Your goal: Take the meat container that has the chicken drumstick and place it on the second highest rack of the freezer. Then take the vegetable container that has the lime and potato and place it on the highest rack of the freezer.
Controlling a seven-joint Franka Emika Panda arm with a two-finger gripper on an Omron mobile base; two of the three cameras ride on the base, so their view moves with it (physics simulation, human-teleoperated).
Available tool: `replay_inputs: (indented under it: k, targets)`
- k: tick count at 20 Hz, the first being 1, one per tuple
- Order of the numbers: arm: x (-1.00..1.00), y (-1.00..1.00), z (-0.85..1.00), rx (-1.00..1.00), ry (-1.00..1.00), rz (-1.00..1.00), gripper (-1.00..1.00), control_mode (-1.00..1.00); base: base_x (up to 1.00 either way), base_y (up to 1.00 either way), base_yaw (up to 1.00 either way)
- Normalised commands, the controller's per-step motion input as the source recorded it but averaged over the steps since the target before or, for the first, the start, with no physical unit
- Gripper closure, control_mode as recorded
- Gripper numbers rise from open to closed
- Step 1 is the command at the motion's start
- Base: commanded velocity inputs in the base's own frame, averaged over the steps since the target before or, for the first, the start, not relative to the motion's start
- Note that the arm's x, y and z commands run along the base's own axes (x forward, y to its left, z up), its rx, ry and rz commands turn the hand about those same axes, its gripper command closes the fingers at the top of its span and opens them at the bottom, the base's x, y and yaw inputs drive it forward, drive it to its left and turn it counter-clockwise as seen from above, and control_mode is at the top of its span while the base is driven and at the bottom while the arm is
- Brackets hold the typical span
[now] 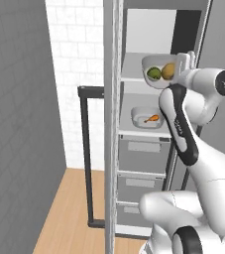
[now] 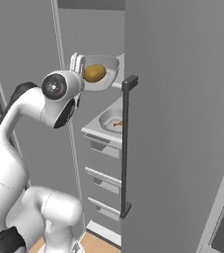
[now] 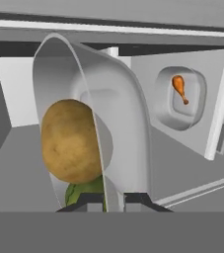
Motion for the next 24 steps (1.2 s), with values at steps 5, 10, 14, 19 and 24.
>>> replay_inputs:
  k: [5, 10, 14, 19, 24]
  targets:
    - [0.48, -0.20, 0.00, 0.00, 0.00, -0.02, 1.00, -1.00, 0.00, 0.00, 0.00]
    - [0.53, -0.16, 0.00, 0.00, 0.00, -0.01, 1.00, -1.00, 0.00, 0.00, 0.00]
    - [0.51, -0.04, 0.00, 0.00, 0.00, 0.00, 1.00, -1.00, 0.00, 0.00, 0.00]
    - [0.63, -0.05, 0.00, 0.00, 0.03, 0.00, 1.00, -1.00, 0.00, 0.00, 0.00]
    - [0.54, -0.14, 0.00, 0.00, 0.07, 0.00, 1.00, -1.00, 0.00, 0.00, 0.00]
